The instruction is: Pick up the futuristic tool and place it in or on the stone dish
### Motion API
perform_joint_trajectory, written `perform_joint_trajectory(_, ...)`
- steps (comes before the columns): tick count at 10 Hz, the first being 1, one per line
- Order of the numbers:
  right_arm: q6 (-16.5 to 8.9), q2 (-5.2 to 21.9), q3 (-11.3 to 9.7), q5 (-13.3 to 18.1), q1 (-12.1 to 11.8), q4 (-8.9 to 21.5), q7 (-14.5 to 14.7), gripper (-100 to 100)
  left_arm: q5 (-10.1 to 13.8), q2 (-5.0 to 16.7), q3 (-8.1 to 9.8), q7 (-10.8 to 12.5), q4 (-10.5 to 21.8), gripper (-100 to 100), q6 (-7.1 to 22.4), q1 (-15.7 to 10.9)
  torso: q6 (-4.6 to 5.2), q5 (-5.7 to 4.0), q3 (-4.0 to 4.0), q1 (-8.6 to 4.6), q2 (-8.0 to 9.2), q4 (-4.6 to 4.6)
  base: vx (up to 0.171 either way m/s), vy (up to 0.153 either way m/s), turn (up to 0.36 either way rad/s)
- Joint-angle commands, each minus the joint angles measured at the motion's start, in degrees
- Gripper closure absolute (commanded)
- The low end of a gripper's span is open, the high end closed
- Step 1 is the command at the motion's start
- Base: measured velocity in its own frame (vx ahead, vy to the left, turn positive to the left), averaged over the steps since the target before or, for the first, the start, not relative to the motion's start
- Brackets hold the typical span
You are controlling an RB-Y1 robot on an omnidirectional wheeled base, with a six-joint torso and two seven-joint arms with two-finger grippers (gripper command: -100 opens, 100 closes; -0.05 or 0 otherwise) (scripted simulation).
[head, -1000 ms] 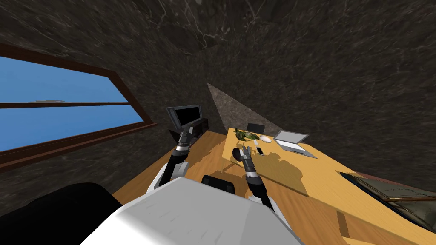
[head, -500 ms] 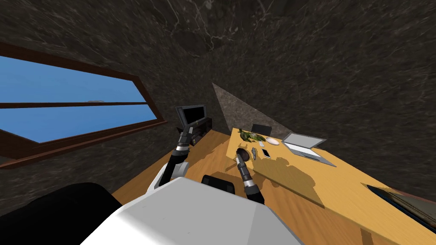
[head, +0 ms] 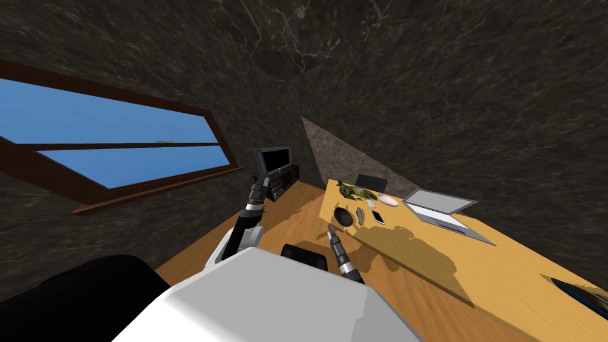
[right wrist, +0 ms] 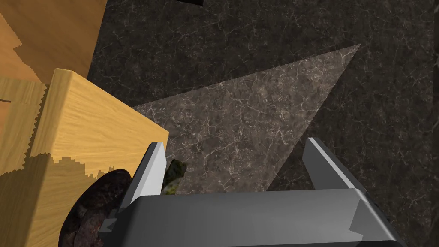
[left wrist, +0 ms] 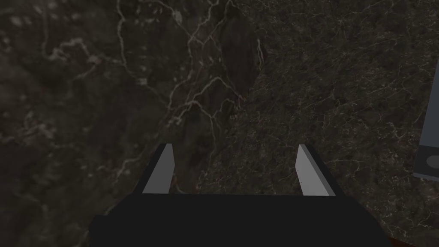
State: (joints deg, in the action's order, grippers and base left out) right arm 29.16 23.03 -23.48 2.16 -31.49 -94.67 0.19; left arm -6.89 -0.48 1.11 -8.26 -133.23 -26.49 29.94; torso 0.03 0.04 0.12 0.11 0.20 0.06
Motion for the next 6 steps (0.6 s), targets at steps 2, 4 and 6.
perform_joint_trajectory(2, -0.18, 2.03, -2.38, -0.51, 0.21, 4.38, 0.27, -100, 0.00, 0.00, 0.00, 0.00, 0.00, 0, 0.00, 0.00, 0.00, -0.02, -0.04, -0.09, -0.06, -0.01, -0.029, 0.027, 0.096)
perform_joint_trajectory(4, -0.48, 3.88, -4.44, -1.03, 0.29, 7.76, 0.46, -100, 0.00, 0.00, 0.00, 0.00, 0.00, 0, 0.00, 0.00, 0.00, -0.02, -0.01, -0.05, -0.02, 0.00, -0.038, 0.046, 0.161)
perform_joint_trajectory(6, -0.86, 5.72, -6.45, -1.62, 0.45, 11.32, 0.59, -100, 0.00, 0.00, 0.00, 0.00, 0.00, 0, 0.00, 0.00, 0.01, -0.01, -0.01, -0.03, -0.01, 0.00, -0.032, 0.042, 0.118)
